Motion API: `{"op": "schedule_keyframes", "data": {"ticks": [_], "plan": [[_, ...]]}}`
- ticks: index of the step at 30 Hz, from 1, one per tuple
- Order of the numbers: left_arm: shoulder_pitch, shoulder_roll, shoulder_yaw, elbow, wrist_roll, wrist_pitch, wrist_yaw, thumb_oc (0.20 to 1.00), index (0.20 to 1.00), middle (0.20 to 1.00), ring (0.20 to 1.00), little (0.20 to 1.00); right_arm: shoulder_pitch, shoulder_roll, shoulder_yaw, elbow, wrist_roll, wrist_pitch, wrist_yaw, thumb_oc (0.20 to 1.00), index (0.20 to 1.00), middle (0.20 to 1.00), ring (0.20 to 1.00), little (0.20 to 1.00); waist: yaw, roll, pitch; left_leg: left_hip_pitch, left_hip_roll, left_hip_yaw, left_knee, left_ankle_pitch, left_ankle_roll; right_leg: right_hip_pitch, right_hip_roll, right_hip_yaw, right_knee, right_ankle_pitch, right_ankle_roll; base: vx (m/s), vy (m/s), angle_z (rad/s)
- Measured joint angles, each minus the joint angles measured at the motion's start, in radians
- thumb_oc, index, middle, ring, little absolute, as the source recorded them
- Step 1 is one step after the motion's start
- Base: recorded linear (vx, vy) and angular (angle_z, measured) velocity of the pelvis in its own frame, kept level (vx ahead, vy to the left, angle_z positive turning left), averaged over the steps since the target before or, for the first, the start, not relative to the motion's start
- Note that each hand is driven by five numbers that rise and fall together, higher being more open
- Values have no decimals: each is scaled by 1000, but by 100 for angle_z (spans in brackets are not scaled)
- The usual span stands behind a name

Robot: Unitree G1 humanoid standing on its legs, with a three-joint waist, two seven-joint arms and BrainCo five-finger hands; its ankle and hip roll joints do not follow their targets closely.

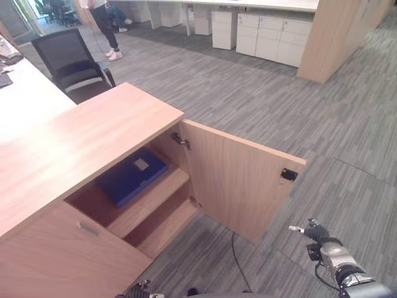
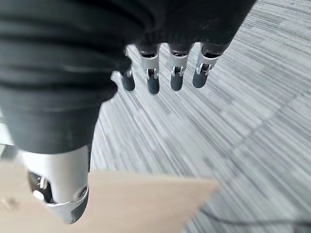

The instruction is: Put the empty folder in the office cabinet

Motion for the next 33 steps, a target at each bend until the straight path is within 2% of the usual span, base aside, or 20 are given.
{"op": "schedule_keyframes", "data": {"ticks": [3,8,11,23,28,33], "plan": [[2,0,-13,-8,0,0,0,1000,1000,1000,1000,1000,-147,-37,35,0,-2,-4,-17,1000,1000,1000,1000,1000,2,-1,-19,4,0,2,9,1,0,-1,0,0,0,2,3,5,12,-1],[5,-6,-18,-16,0,0,4,1000,1000,1000,1000,1000,-204,-44,38,6,-1,-7,-33,1000,1000,1000,1000,1000,26,-8,-35,2,2,2,9,1,-1,-1,2,-1,0,0,4,0,0,0],[9,-17,-14,-13,-1,2,9,1000,1000,1000,1000,1000,-236,-14,120,0,-3,-1,-40,1000,1000,1000,1000,1000,24,-4,-37,2,4,5,9,2,-1,-3,3,1,0,0,4,3,4,-1],[14,-42,-17,-19,0,6,27,1000,1000,1000,1000,1000,-236,48,157,-10,-4,0,-63,1000,1000,1000,1000,1000,1,-6,-37,5,12,12,0,3,-3,-1,10,1,-1,-1,6,-2,2,-2],[22,-44,-16,-19,1,7,37,1000,1000,1000,1000,1000,-188,52,162,-89,-5,0,-64,1000,1000,1000,1000,1000,-8,-7,-38,6,15,12,1,5,-6,-2,13,1,-1,1,3,0,0,0],[27,-45,-7,-19,21,7,49,1000,1000,1000,1000,1000,-77,46,173,-265,-6,2,-62,1000,1000,1000,1000,1000,-12,-10,-39,2,24,11,0,8,-11,-3,21,-1,-1,4,-1,0,0,0]]}}
